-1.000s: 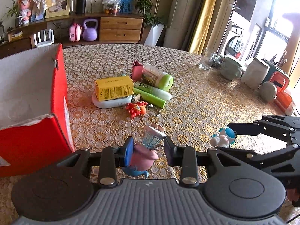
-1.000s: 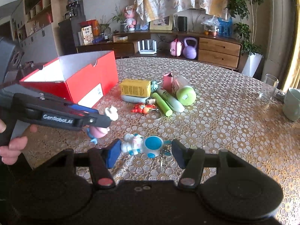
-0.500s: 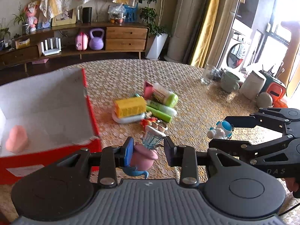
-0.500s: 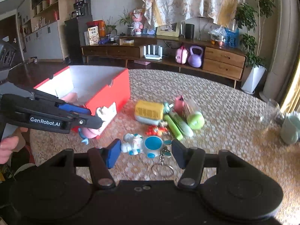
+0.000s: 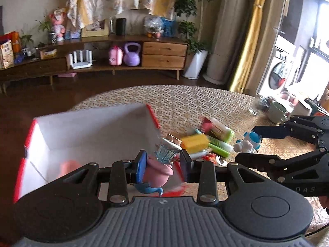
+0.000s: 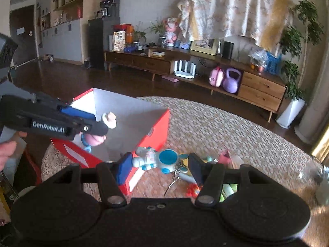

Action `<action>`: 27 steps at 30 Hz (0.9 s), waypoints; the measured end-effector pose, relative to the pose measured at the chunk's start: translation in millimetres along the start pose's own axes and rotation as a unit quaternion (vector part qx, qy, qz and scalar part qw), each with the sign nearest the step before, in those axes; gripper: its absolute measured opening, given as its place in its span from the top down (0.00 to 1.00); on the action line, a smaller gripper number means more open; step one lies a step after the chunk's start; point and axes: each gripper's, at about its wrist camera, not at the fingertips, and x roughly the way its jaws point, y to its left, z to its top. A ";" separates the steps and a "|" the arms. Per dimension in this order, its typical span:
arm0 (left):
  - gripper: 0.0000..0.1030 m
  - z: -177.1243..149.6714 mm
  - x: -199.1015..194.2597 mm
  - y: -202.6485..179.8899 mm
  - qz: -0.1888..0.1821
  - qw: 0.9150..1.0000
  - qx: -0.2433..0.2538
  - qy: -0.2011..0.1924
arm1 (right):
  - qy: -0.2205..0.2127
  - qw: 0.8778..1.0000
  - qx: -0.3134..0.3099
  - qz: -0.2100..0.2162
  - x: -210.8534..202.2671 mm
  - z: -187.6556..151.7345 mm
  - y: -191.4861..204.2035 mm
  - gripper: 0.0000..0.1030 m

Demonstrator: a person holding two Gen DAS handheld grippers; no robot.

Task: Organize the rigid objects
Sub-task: 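Carry both toy figures over the red box with both tools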

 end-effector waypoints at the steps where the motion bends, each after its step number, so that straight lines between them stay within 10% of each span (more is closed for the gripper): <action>1: 0.67 3.0 -0.9 8.1 0.007 1.000 0.001 -0.003 | 0.000 1.000 -0.003 0.001 3.3 4.1 3.5 0.43; 27: 0.67 31.9 114.1 121.2 0.069 0.993 0.023 0.093 | 0.083 0.994 -0.063 0.025 180.3 53.7 65.9 0.44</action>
